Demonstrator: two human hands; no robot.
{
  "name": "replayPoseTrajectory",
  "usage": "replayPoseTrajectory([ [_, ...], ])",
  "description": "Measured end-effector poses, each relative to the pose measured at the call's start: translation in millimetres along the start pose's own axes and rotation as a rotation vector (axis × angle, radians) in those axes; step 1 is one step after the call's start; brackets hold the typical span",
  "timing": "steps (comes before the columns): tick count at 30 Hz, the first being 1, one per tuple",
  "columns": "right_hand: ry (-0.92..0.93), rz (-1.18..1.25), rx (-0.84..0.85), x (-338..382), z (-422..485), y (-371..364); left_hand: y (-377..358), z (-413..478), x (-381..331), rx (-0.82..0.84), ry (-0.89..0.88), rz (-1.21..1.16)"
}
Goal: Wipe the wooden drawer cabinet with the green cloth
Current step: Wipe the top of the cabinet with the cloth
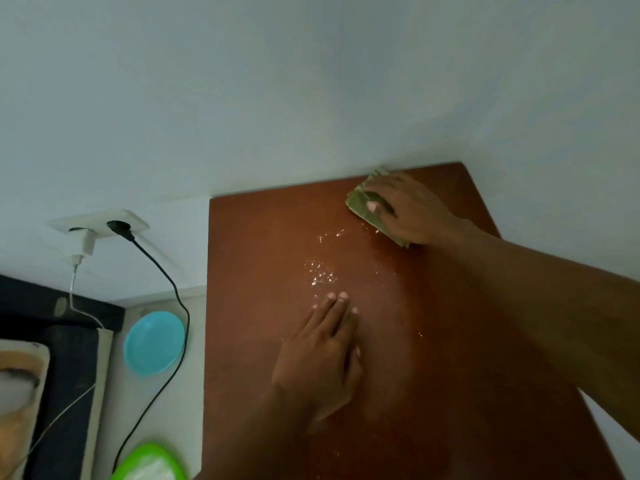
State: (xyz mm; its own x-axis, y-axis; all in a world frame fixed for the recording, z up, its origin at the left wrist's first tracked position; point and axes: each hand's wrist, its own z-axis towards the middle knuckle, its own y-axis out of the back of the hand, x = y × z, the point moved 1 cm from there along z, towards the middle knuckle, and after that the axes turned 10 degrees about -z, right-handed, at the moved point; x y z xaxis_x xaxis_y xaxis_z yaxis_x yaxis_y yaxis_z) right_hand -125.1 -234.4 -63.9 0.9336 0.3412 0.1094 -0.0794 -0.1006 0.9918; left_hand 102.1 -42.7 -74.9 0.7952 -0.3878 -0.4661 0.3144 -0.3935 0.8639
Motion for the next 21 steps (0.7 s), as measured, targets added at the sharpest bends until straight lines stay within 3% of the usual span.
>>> replayPoseTrajectory([
  [6,0.064,-0.166,0.035,7.5,-1.0,-36.7,-3.2,5.7,12.1,-0.031,-0.048,-0.002],
  [9,0.104,-0.140,0.061,16.9,-19.1,-40.7,0.1,6.4,14.4,0.035,-0.030,0.001],
  [17,0.151,-0.084,0.096,63.8,-169.0,-54.5,8.1,8.4,2.5,0.106,0.056,-0.013],
  [21,0.123,0.018,0.059,97.8,-249.6,-63.8,16.0,7.5,-8.5,0.132,0.078,0.115],
])
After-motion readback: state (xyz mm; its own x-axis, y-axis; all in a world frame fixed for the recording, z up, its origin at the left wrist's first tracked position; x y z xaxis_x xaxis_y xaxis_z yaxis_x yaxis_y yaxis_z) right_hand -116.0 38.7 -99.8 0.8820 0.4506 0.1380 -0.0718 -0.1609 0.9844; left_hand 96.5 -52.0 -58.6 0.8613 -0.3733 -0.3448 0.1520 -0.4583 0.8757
